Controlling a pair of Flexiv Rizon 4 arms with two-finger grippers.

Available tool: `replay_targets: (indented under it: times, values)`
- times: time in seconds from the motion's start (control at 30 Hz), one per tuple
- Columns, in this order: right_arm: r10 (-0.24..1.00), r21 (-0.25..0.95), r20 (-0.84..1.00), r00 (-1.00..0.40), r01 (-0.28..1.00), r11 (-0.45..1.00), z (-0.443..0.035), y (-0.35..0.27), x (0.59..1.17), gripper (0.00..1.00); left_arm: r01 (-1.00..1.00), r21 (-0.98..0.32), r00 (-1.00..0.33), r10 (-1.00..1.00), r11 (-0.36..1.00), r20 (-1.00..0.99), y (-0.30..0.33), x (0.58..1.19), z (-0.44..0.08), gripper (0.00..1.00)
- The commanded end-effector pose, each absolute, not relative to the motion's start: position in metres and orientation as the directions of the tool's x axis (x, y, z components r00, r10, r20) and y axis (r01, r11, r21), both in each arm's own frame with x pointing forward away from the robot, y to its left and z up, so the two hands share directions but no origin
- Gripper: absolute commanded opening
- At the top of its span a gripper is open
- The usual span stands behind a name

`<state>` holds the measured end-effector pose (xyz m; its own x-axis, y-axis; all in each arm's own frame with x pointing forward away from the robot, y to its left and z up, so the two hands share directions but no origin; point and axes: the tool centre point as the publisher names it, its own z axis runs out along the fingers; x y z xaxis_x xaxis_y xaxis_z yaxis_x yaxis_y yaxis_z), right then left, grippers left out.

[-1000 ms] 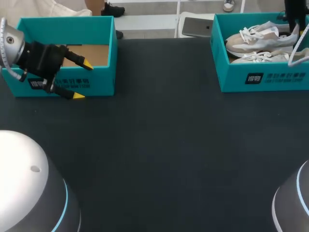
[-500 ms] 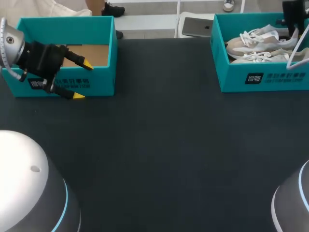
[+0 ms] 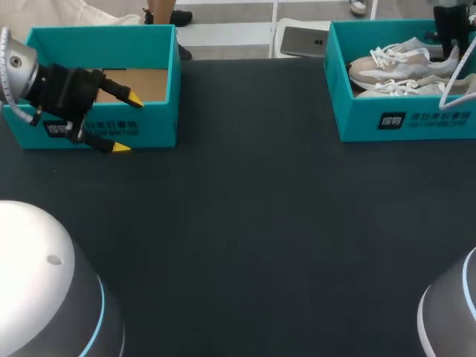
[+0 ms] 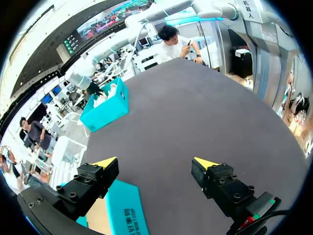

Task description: Take the shoe out of the shoebox, open the shoe tongue, remove and reinsert the insole, then place the shoe into the shoebox

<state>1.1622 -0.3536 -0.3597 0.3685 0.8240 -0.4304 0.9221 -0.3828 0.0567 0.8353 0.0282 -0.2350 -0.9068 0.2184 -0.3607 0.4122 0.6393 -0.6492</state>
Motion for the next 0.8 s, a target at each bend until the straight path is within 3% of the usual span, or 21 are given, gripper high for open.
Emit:
replay_targets:
  times: [0.03, 0.27, 0.5, 0.6, 0.73, 0.8]
  values:
    - [0.822, 0.05, -0.432, 0.37, 0.92, -0.388, -0.361, -0.355, 1.169, 0.29, 0.412, -0.647, -0.907, 0.22, 0.641, -0.36, 0.029, 0.834, -0.234, 1.0]
    - [0.832, 0.065, -0.395, 0.389, 0.915, -0.397, -0.353, -0.353, 1.168, 0.44, 0.412, -0.647, -0.907, 0.22, 0.641, -0.36, 0.029, 0.834, -0.234, 1.0]
    - [0.837, 0.085, -0.366, 0.406, 0.911, -0.405, -0.338, -0.349, 1.169, 0.49, 0.412, -0.647, -0.907, 0.22, 0.641, -0.36, 0.029, 0.834, -0.234, 1.0]
    - [0.847, 0.101, -0.349, 0.401, 0.915, -0.391, -0.326, -0.344, 1.168, 0.73, 0.412, -0.647, -0.907, 0.22, 0.641, -0.36, 0.029, 0.834, -0.234, 1.0]
    - [0.854, 0.134, -0.319, 0.411, 0.912, -0.389, -0.304, -0.338, 1.164, 0.87, 0.412, -0.647, -0.907, 0.22, 0.641, -0.36, 0.029, 0.834, -0.234, 1.0]
    - [0.855, 0.146, -0.318, 0.41, 0.912, -0.383, -0.295, -0.334, 1.16, 0.86, 0.412, -0.647, -0.907, 0.22, 0.641, -0.36, 0.029, 0.834, -0.234, 1.0]
